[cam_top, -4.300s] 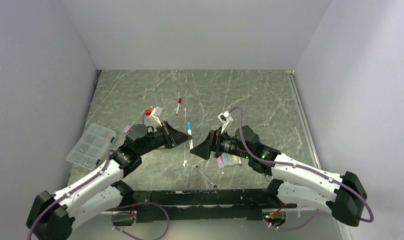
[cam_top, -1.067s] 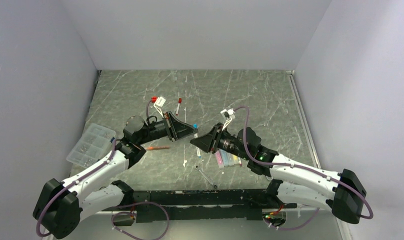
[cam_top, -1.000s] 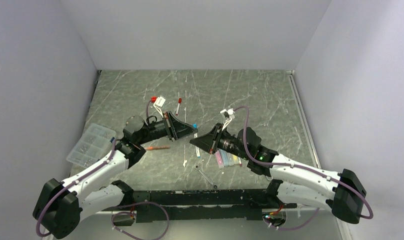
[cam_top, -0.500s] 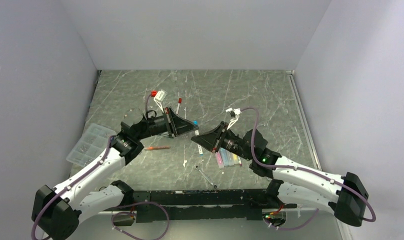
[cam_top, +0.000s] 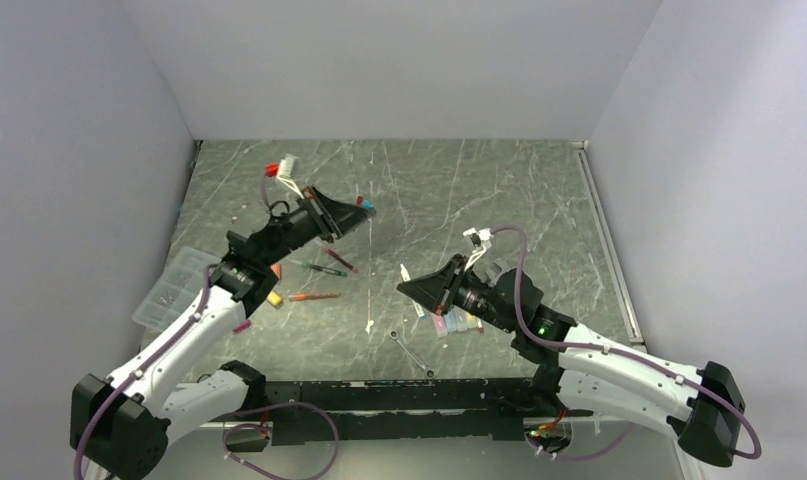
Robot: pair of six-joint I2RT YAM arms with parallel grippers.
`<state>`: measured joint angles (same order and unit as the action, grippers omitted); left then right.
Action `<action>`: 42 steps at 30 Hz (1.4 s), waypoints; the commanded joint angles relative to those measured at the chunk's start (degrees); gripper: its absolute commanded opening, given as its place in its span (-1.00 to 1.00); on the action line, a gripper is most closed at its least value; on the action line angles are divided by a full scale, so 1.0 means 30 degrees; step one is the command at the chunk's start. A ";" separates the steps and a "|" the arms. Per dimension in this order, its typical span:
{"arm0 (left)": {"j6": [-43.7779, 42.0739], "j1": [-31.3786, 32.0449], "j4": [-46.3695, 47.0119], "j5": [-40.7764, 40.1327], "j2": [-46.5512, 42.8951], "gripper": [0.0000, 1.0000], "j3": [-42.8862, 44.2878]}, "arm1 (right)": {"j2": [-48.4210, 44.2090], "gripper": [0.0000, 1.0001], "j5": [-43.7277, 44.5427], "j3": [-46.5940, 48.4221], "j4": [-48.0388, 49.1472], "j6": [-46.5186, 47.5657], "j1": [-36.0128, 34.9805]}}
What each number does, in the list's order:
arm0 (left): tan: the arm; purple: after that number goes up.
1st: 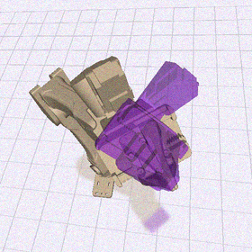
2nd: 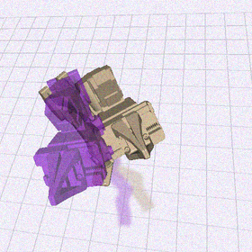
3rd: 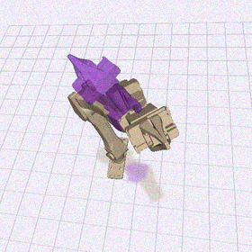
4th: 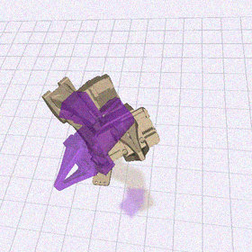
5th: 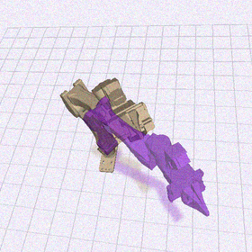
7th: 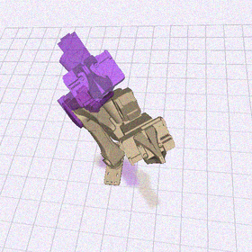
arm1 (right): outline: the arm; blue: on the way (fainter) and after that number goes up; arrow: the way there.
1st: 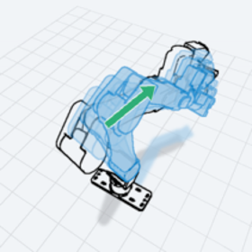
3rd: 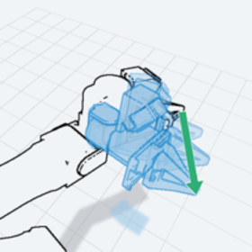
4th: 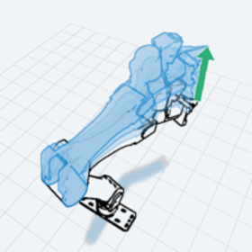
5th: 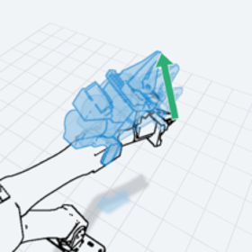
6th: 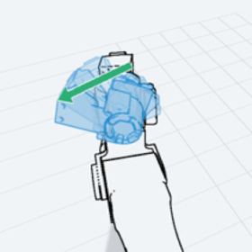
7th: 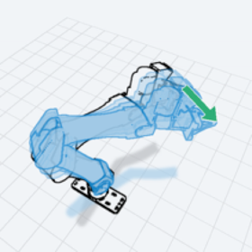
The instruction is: Open the pen caps
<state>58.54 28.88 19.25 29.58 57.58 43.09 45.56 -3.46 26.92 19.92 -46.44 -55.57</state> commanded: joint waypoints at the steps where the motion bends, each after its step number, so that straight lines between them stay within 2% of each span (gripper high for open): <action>1: -0.0905 -0.0656 0.1004 -0.4174 -0.1069 -1.00 0.1069 | -0.0378 -1.00 0.0142 -0.0183 -0.0863 0.0303 -0.0170; 4: -0.1013 -0.0718 0.0876 -0.4301 -0.0974 -1.00 0.1220 | -0.0474 -1.00 0.0441 -0.0185 -0.0971 0.0299 -0.0221; 6: -0.1293 -0.0729 0.0156 -0.3822 -0.0658 -1.00 0.1612 | -0.0472 -1.00 0.1561 0.0185 -0.2401 0.0524 -0.0287; 8: -0.2048 -0.0722 -0.1386 -0.3191 -0.0510 -1.00 0.2144 | 0.0153 -1.00 0.4285 0.1887 -0.5614 0.1244 -0.0744; 11: -0.3347 -0.0693 -0.4840 -0.3046 -0.0968 -1.00 0.2461 | 0.2751 -1.00 0.9064 0.4031 -0.9981 0.2382 -0.2172; 13: -0.3643 -0.0696 -0.6081 -0.3264 -0.1827 -1.00 0.1693 | 0.4660 -1.00 1.0215 0.4783 -1.1343 0.2532 -0.2497; 18: -0.3536 -0.0692 -0.8467 -0.3973 -0.4878 -1.00 -0.1049 | 0.8617 -1.00 1.0580 0.5017 -1.1768 0.1525 -0.2570; 24: -0.3509 -0.0692 -1.1577 -0.4787 -0.7817 -1.00 -0.2662 | 1.1749 -1.00 1.0754 0.5628 -1.2015 0.0742 -0.2570; 29: -0.3706 -0.0692 -1.2828 -0.5061 -0.8771 -1.00 -0.2907 | 1.3524 -1.00 1.0863 0.6186 -1.2669 0.0431 -0.2542; 34: -0.3718 -0.0692 -1.2938 -0.4947 -0.8746 -1.00 -0.2993 | 1.4042 -1.00 1.0479 0.6167 -1.2474 0.0295 -0.2503; 40: -0.3621 -0.0692 -1.2694 -0.4751 -0.8510 -1.00 -0.3084 | 1.3963 -0.49 1.0530 0.6239 -1.2778 0.0164 -0.2526; 42: -0.3615 -0.0692 -1.2659 -0.4706 -0.8431 -1.00 -0.3107 | 1.3770 -0.38 1.0544 0.6175 -1.2786 0.0156 -0.2513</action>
<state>48.71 26.70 -19.66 15.20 31.90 33.98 88.09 26.96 43.48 -17.67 -45.32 -63.09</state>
